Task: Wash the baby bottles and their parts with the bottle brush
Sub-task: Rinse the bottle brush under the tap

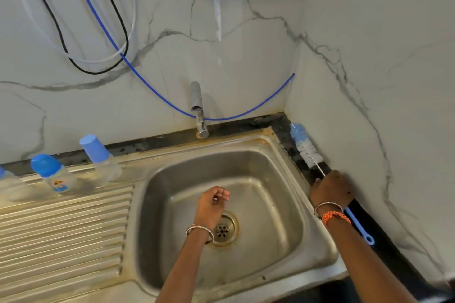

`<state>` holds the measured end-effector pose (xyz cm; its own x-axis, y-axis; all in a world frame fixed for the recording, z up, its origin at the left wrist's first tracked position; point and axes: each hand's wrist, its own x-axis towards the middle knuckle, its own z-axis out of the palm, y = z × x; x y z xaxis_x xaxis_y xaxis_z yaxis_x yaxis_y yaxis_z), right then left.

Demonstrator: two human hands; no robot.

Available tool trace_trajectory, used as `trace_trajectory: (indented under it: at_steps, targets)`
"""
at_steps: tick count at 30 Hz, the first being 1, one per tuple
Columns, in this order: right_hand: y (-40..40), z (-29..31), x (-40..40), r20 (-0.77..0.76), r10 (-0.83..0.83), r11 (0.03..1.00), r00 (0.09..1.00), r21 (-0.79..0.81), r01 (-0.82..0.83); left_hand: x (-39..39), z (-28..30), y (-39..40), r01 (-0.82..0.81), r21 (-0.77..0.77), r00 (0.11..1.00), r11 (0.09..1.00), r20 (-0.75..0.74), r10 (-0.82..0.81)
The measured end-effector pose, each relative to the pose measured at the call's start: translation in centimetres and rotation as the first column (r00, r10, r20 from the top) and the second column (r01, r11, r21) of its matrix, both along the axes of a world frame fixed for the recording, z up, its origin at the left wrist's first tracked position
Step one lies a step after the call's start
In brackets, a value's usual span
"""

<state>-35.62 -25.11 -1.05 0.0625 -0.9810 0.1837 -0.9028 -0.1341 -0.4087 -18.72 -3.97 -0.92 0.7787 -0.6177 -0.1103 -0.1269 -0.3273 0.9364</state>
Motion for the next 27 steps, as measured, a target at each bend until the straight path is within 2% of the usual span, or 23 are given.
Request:
trace_trajectory:
  at_steps: [2,4,6,9,11,14,16,17,19,21,22,25,27]
  targets:
    - [0.4,-0.6,-1.4,0.010,0.030,0.999,1.000,0.015,-0.030,-0.6,0.0,-0.1,0.020,-0.007,1.000,1.000,-0.005,-0.020]
    - [0.3,-0.7,-2.3,0.109,0.094,0.995,0.990,0.007,-0.095,-1.4,0.0,-0.3,0.046,-0.019,0.999,0.999,-0.005,-0.046]
    - [0.5,-0.5,-2.5,0.171,0.261,0.965,0.950,-0.045,-0.257,-2.0,0.1,-0.6,0.059,-0.033,0.998,0.998,-0.003,-0.059]
    - [2.5,0.6,-1.8,0.152,0.546,0.838,0.824,-0.127,-0.531,-2.4,0.0,-1.0,0.036,-0.055,0.999,0.998,-0.019,-0.038]
    - [4.3,1.3,-0.7,0.124,0.664,0.748,0.738,-0.142,-0.649,-2.7,0.1,-1.3,0.010,-0.044,0.998,0.999,-0.069,-0.013]
    - [6.7,2.0,1.4,0.054,0.715,0.691,0.697,-0.209,-0.692,-2.8,0.6,-0.9,-0.082,-0.073,0.968,0.994,-0.242,0.062]
    - [7.3,1.9,2.9,0.068,0.727,0.678,0.683,-0.224,-0.700,-2.3,0.8,0.1,-0.125,-0.063,0.954,0.990,-0.281,0.103]
    - [7.3,1.8,3.7,0.089,0.750,0.657,0.655,-0.214,-0.723,-1.9,0.8,0.6,-0.119,-0.033,0.967,0.992,-0.229,0.109]
    - [7.2,1.5,5.5,0.151,0.808,0.588,0.569,-0.176,-0.789,-1.0,0.2,2.1,-0.126,0.060,0.992,0.990,-0.024,0.128]
    - [6.8,1.6,7.5,0.194,0.827,0.556,0.528,-0.142,-0.819,-0.2,0.1,3.1,-0.210,0.139,0.960,0.968,0.215,0.177]
    - [6.6,1.6,8.4,0.213,0.829,0.549,0.517,-0.134,-0.825,0.2,0.3,3.3,-0.265,0.132,0.933,0.955,0.286,0.219]
    - [6.2,1.4,11.2,0.244,0.843,0.523,0.480,-0.160,-0.837,1.8,0.7,3.4,-0.352,0.058,0.892,0.934,0.323,0.316]
    - [5.5,1.3,13.2,0.262,0.845,0.516,0.466,-0.172,-0.839,3.3,0.7,2.9,-0.395,0.121,0.875,0.911,0.351,0.333]
